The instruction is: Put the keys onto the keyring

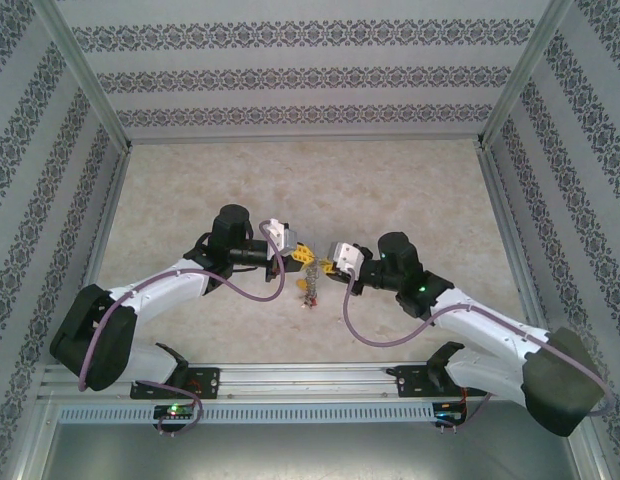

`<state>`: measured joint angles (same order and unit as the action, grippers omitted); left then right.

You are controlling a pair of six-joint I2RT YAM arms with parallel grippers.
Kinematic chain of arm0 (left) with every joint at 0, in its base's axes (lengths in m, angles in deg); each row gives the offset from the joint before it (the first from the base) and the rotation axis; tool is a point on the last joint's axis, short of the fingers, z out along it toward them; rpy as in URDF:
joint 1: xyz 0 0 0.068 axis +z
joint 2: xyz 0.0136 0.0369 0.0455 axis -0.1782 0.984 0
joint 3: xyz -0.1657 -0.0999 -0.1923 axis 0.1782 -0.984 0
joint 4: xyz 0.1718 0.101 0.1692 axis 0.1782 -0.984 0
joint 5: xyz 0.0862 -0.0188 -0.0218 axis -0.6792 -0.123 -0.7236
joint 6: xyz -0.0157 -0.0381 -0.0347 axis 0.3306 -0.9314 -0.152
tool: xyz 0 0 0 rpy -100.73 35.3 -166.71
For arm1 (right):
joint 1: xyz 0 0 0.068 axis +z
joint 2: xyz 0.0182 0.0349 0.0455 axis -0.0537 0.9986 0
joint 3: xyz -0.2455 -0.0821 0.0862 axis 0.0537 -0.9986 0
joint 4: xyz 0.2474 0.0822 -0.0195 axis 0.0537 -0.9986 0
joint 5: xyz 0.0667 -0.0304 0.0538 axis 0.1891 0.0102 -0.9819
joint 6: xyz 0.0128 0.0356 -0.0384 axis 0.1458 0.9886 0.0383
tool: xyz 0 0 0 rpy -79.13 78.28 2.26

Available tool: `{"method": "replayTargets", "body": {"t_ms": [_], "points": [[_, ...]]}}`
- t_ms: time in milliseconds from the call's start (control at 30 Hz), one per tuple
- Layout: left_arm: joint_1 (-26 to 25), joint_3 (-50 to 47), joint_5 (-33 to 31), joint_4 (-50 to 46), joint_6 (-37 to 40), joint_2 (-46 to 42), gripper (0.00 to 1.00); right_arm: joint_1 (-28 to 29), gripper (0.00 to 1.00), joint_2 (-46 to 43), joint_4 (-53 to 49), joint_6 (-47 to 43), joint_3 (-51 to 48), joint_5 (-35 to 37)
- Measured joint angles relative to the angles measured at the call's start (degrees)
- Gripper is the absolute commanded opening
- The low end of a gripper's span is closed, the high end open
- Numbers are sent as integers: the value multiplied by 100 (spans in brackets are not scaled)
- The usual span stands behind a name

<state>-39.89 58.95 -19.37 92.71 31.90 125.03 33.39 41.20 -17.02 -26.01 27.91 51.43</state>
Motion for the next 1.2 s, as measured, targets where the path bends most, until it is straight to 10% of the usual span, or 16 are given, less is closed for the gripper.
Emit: {"method": "replayTargets", "body": {"t_ms": [967, 1200], "points": [[0, 72, 13, 46, 20, 111, 0, 2, 0, 70, -1578, -570, 1108, 140], [0, 74, 26, 46, 9, 208, 0, 796, 0, 306, -2721, -1377, 1958, 1735]]}}
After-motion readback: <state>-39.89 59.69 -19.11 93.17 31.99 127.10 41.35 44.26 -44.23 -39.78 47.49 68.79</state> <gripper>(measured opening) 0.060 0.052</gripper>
